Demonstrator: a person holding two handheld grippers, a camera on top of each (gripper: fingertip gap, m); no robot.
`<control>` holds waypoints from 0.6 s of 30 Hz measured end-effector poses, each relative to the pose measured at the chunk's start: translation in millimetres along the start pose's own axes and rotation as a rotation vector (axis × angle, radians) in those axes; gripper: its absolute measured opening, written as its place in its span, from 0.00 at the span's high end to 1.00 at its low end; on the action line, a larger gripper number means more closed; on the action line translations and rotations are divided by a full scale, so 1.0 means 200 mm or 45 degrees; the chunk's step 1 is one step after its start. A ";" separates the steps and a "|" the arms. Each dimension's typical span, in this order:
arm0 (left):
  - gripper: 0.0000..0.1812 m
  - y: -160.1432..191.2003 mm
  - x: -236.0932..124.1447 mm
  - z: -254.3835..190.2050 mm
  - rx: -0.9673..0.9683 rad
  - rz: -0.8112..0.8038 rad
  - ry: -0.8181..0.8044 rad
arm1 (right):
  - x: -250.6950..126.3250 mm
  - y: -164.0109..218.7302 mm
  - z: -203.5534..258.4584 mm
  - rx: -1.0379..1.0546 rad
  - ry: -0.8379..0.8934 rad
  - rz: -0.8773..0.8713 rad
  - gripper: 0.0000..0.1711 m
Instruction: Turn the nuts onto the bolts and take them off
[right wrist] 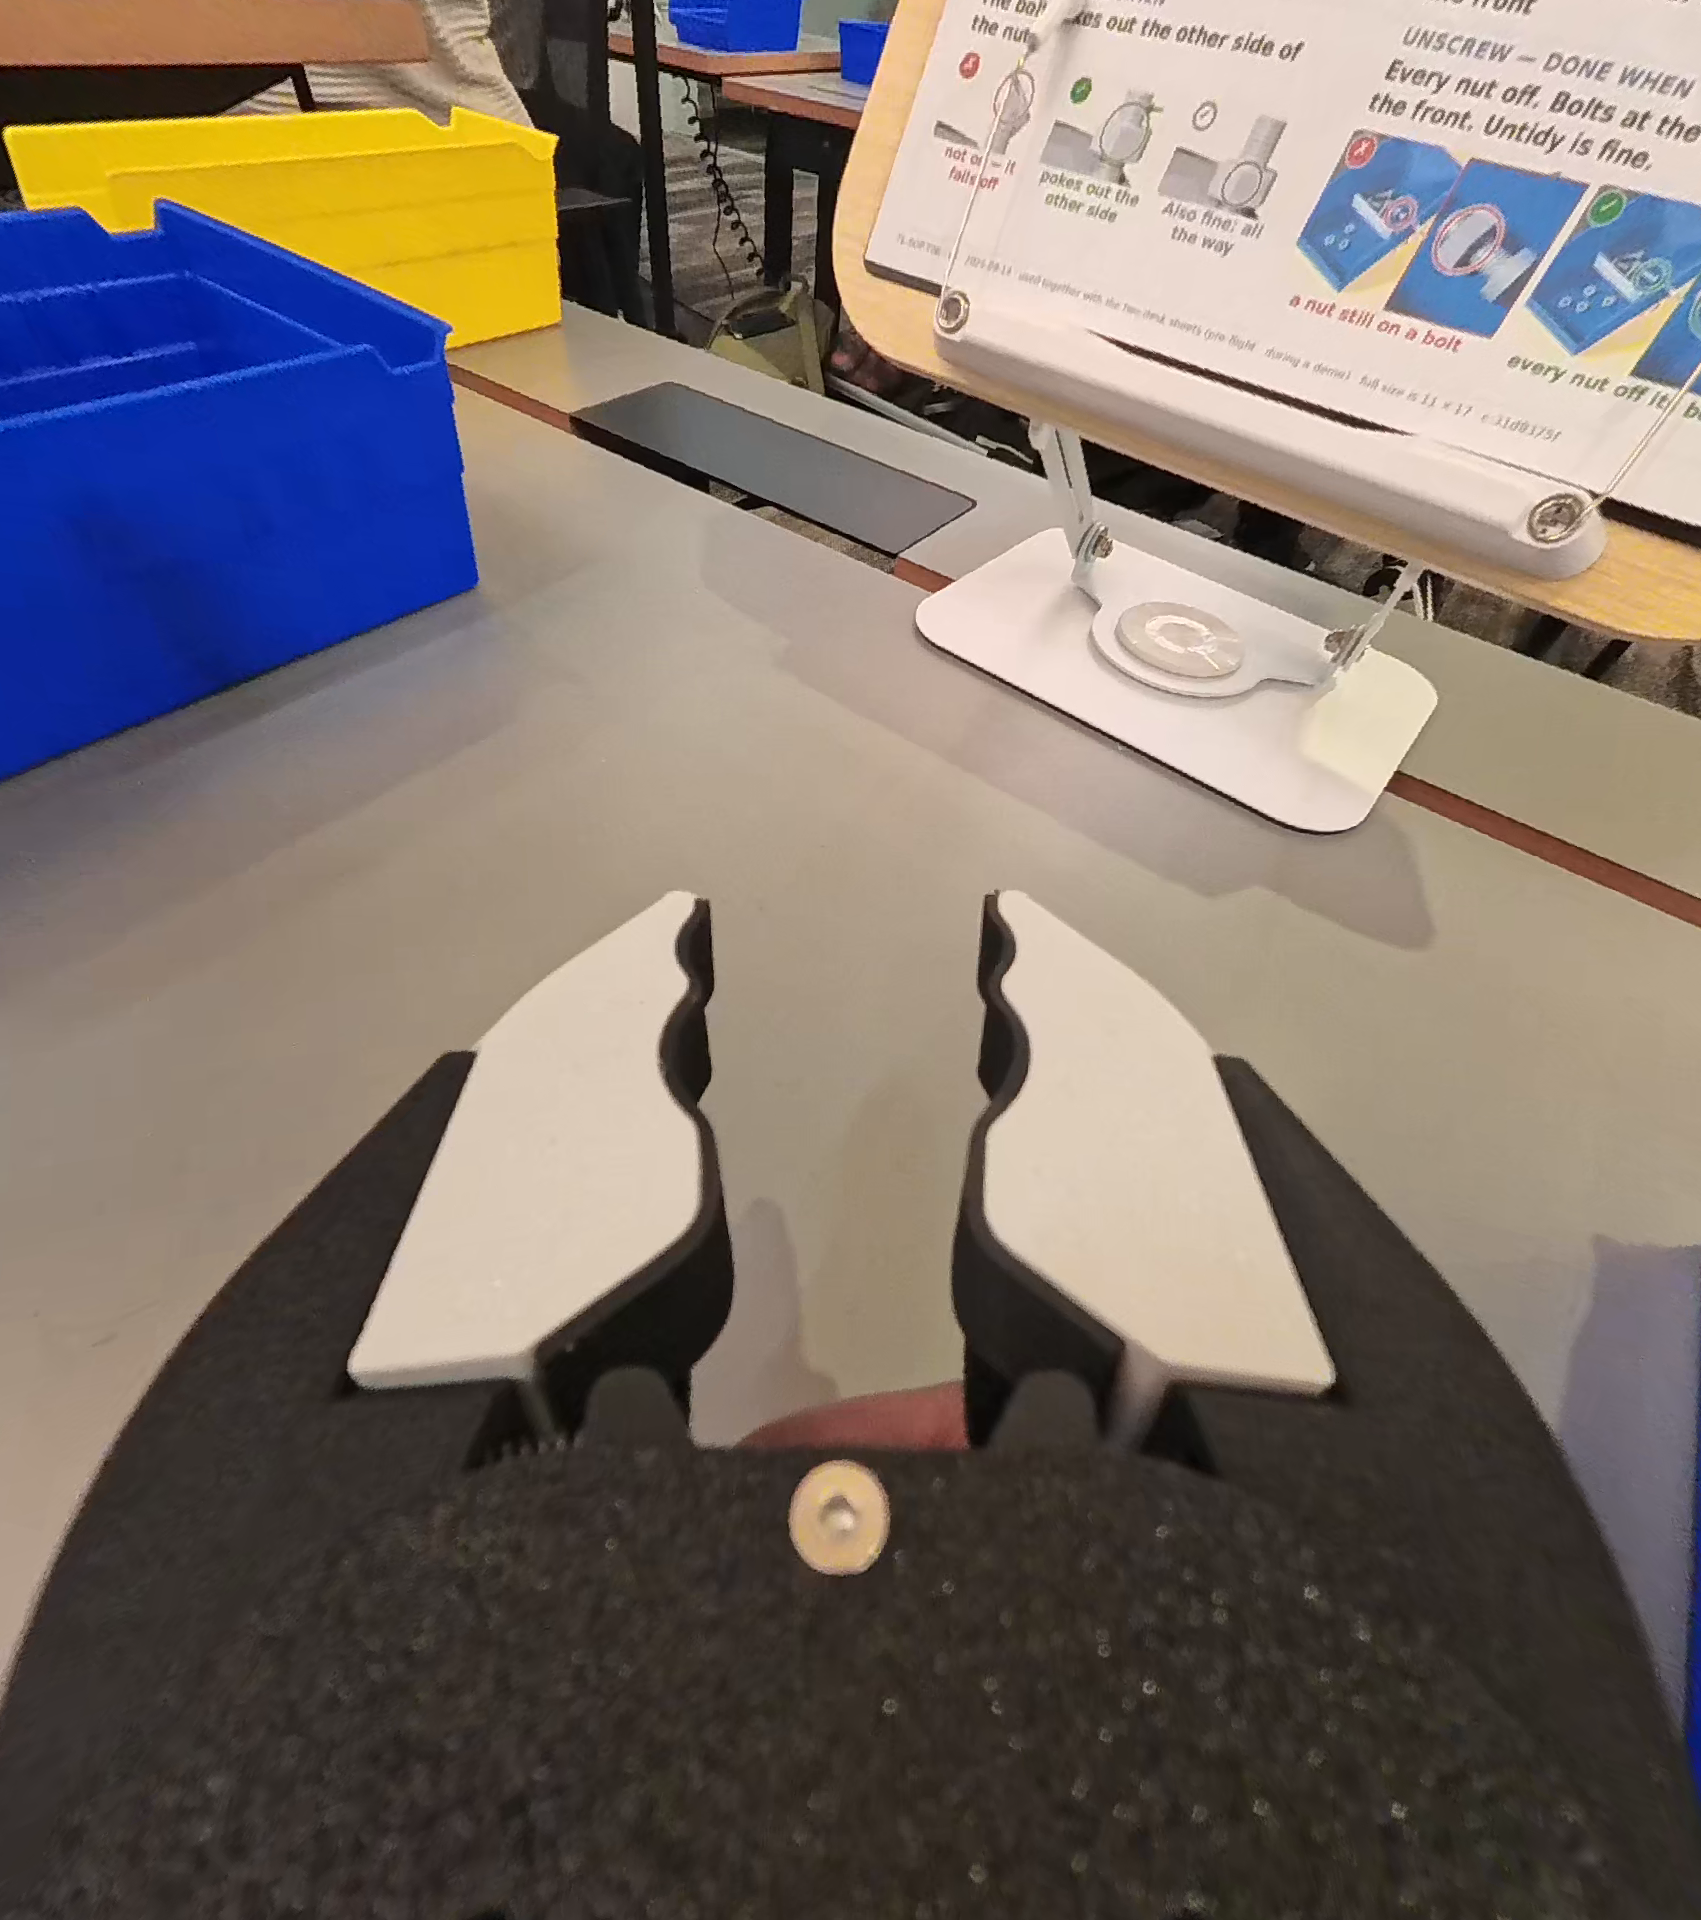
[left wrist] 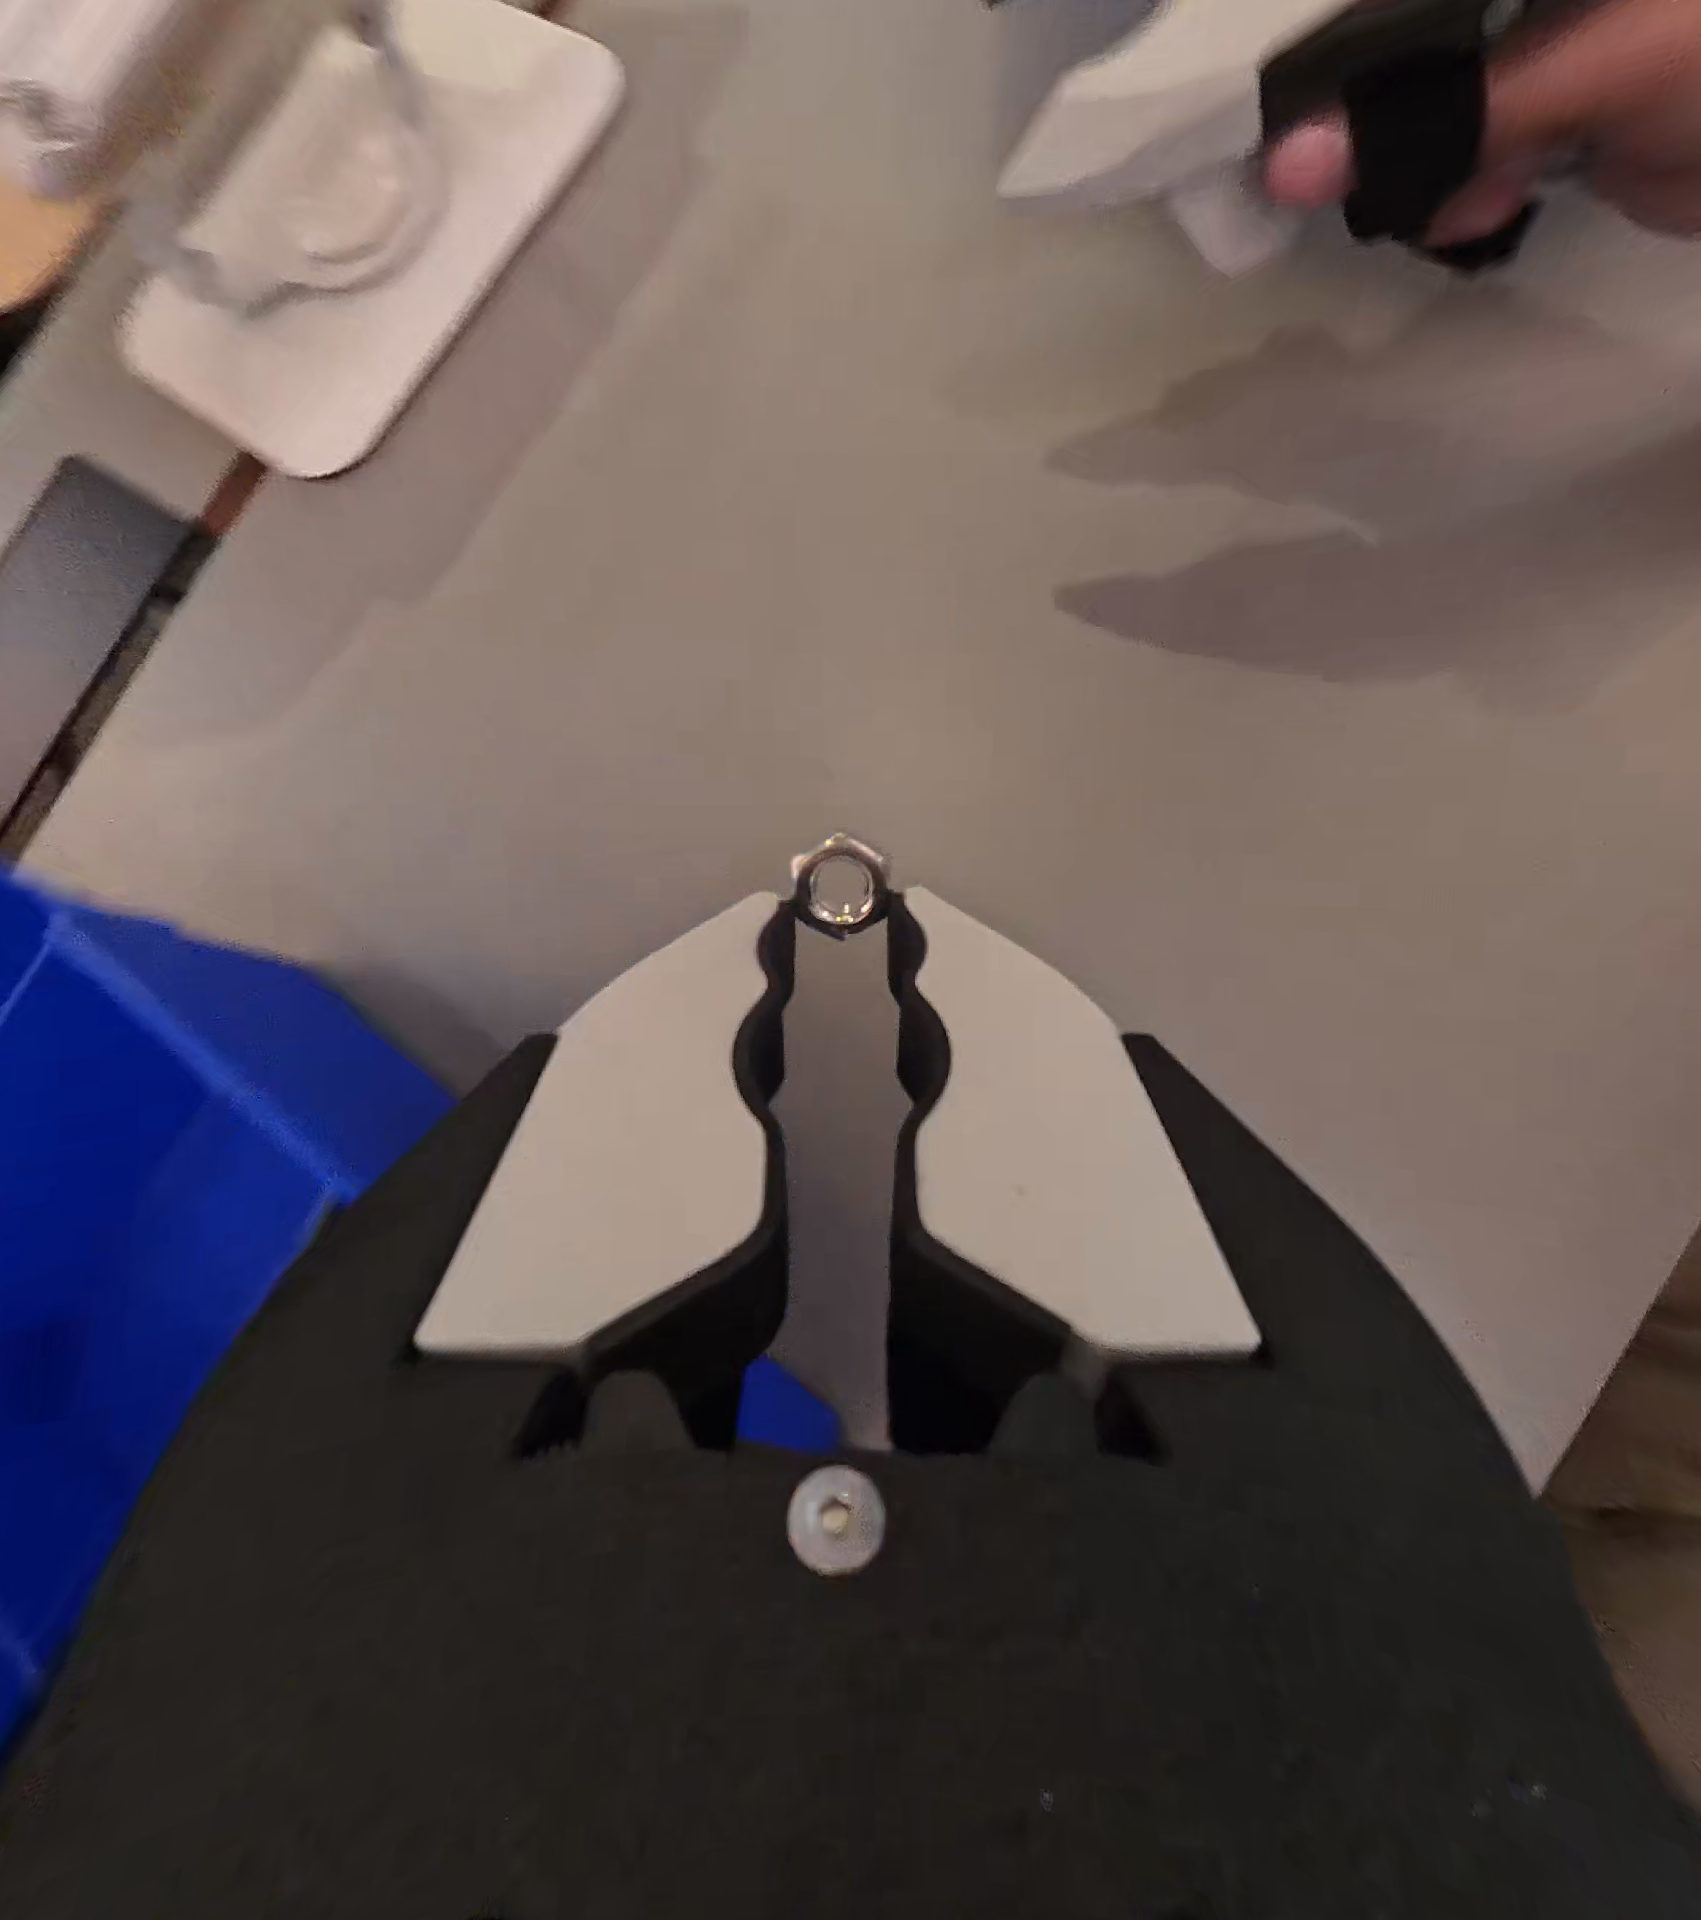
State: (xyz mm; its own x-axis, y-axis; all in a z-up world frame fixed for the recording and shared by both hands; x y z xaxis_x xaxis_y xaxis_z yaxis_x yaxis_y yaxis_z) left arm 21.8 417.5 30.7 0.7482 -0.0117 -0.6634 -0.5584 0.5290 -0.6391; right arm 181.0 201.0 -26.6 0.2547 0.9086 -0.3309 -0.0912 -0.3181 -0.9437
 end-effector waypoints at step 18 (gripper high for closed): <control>0.91 -0.38 0.88 -0.16 0.669 0.291 0.508 | -0.01 0.01 -0.04 0.008 0.026 0.010 0.72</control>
State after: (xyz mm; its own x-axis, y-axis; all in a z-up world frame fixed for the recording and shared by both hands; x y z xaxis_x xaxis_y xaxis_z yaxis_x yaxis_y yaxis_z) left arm 184.4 348.1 -49.1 0.3874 -0.1087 -0.9155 -0.3632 0.8947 -0.2599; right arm 187.4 196.2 -27.4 0.2738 0.9004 -0.3381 -0.0994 -0.3232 -0.9411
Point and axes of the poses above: each gripper's, where its closed fingertips meet, x out along the fingers, y out of its underside, z = x × y across the jaws, the point moved 9 cm from there along -x, back along the fingers, and after that the axes turned 15 degrees about -y, right-handed, at the moved point
